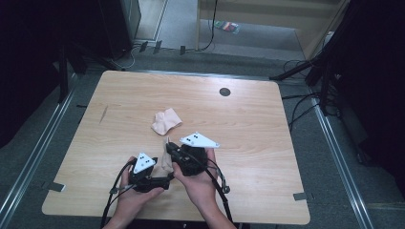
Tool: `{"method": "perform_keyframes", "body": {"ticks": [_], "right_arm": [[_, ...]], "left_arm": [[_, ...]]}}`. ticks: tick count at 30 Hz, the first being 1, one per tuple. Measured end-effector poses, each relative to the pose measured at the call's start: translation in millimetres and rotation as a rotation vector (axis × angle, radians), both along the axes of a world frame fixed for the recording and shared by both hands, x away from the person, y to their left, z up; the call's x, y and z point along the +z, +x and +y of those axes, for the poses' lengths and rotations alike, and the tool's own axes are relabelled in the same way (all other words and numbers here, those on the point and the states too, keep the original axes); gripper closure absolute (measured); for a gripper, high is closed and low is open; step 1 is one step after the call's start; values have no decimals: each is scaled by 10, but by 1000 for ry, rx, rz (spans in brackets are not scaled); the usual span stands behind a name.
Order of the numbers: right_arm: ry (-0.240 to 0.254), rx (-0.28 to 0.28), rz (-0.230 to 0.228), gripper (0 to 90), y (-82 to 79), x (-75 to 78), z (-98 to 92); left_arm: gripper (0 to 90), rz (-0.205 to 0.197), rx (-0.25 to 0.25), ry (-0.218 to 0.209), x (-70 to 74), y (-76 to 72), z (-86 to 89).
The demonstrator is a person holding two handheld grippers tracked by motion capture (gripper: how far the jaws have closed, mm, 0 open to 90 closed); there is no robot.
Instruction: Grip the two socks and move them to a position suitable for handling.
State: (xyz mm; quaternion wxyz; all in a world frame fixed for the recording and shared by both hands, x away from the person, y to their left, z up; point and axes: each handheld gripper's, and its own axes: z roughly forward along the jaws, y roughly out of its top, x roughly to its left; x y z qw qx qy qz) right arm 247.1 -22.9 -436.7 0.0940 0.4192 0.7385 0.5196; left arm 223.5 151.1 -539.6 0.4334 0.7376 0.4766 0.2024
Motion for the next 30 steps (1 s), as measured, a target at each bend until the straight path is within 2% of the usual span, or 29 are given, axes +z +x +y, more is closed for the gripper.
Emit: {"method": "perform_keyframes", "body": {"ticks": [1, 2, 3, 4, 5, 6, 7, 8, 9, 10, 11, 12, 13, 14, 15, 16, 17, 18, 19, 20, 21, 23, 24, 25, 26, 27, 28, 29, 30], "right_arm": [[0, 0, 0, 862, 0, 0, 0], [40, 28, -43, 861, -35, 82, -3], [51, 32, -63, 861, -54, 109, -16], [56, 31, -80, 862, -62, 117, -38], [56, 31, -80, 862, -62, 117, -38], [60, 16, -90, 865, -54, 72, -115], [60, 16, -90, 865, -54, 72, -115], [37, -14, -62, 868, -12, -61, -199], [37, -14, -62, 868, -12, -61, -199], [6, -52, -18, 868, 53, -279, -297], [6, -52, -18, 868, 53, -279, -297], [-48, -87, 23, 868, 119, -533, -397], [-48, -87, 23, 868, 119, -533, -397], [-78, -117, 72, 868, 179, -758, -512], [-78, -117, 72, 868, 179, -758, -512], [-94, -129, 117, 867, 232, -915, -632], [-101, -132, 118, 863, 250, -966, -689], [-125, -140, 112, 842, 259, -998, -731], [-151, -137, 86, 779, 261, -1016, -761], [-158, -134, 64, 678, 260, -1020, -788], [-158, -134, 64, 678, 260, -1020, -788], [-158, -148, 40, 565, 263, -1001, -828], [-160, -168, 28, 536, 246, -971, -860], [-160, -168, 28, 536, 246, -971, -860], [-161, -169, 42, 521, 234, -968, -878], [-161, -159, 59, 509, 231, -980, -877], [-162, -147, 74, 494, 225, -1000, -863], [-186, -146, 87, 495, 214, -1021, -836], [-214, -150, 89, 494, 205, -1044, -805]], "left_arm": [[532, 0, 0, 0, 0, 0, 0], [635, -72, 48, 51, 33, -17, 116], [760, -111, 74, 76, 68, -32, 194], [850, -111, 74, 76, 68, -32, 194], [850, -153, 106, 114, 115, -54, 269], [896, -294, 173, 280, 207, -139, 325], [898, -294, 173, 280, 207, -139, 325], [898, -350, 179, 374, 245, -194, 314], [897, -350, 179, 374, 245, -194, 314], [895, -253, 111, 364, 184, -162, 271], [893, -253, 111, 364, 184, -162, 271], [886, -153, 13, 314, 95, -129, 228], [843, -153, 13, 314, 95, -129, 228], [794, -112, -33, 287, 58, -119, 197], [794, -102, -52, 256, 40, -128, 188], [608, -84, -77, 220, 38, -132, 192], [487, -28, -142, 158, 26, -102, 206], [369, 5, -178, 123, 14, -85, 226], [290, 5, -178, 123, 14, -85, 226], [269, 21, -204, 93, 1, -65, 257], [269, 21, -211, 64, -3, -44, 294], [283, 24, -199, -20, 21, 13, 399], [346, 29, -137, -108, 41, 90, 521], [436, 29, -137, -108, 41, 90, 521], [517, 15, -71, -103, 43, 124, 577], [559, 15, -71, -103, 43, 124, 577], [588, 21, -47, -34, 20, 142, 528], [605, 21, -47, -34, 20, 142, 528], [608, 44, -29, 25, -19, 173, 456]]}}
